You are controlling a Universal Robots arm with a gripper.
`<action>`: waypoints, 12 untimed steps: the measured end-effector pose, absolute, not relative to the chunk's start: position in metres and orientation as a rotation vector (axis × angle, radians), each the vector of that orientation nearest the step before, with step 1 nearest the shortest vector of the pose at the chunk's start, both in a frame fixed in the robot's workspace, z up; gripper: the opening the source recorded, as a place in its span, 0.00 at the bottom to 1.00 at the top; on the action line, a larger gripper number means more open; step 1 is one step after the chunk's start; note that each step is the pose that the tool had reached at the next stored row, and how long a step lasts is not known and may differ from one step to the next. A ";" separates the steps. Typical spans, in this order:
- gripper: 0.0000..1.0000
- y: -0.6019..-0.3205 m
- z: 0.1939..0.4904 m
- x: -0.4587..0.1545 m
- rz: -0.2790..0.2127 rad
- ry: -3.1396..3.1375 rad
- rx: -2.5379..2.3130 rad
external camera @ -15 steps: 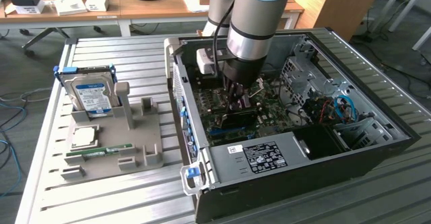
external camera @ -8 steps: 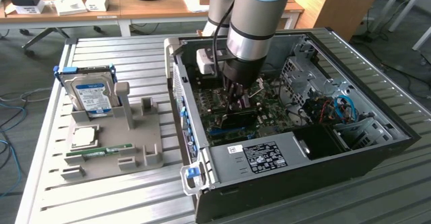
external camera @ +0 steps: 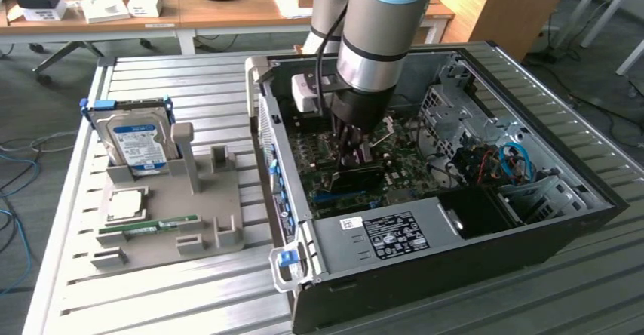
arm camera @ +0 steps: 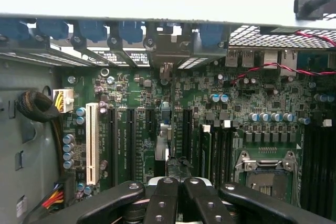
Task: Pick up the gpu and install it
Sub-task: 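Press down on the gpu until it lock into place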
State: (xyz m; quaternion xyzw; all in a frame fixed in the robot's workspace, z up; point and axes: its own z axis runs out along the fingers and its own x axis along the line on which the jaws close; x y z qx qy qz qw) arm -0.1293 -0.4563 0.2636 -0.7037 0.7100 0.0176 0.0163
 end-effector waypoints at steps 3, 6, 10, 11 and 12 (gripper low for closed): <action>0.11 -0.456 0.263 -0.130 0.055 2.208 -2.188; 0.11 -0.456 0.263 -0.130 0.055 2.208 -2.188; 0.11 -0.456 0.263 -0.130 0.055 2.208 -2.188; 0.11 -0.456 0.263 -0.130 0.055 2.208 -2.188; 0.11 -0.456 0.263 -0.130 0.055 2.208 -2.188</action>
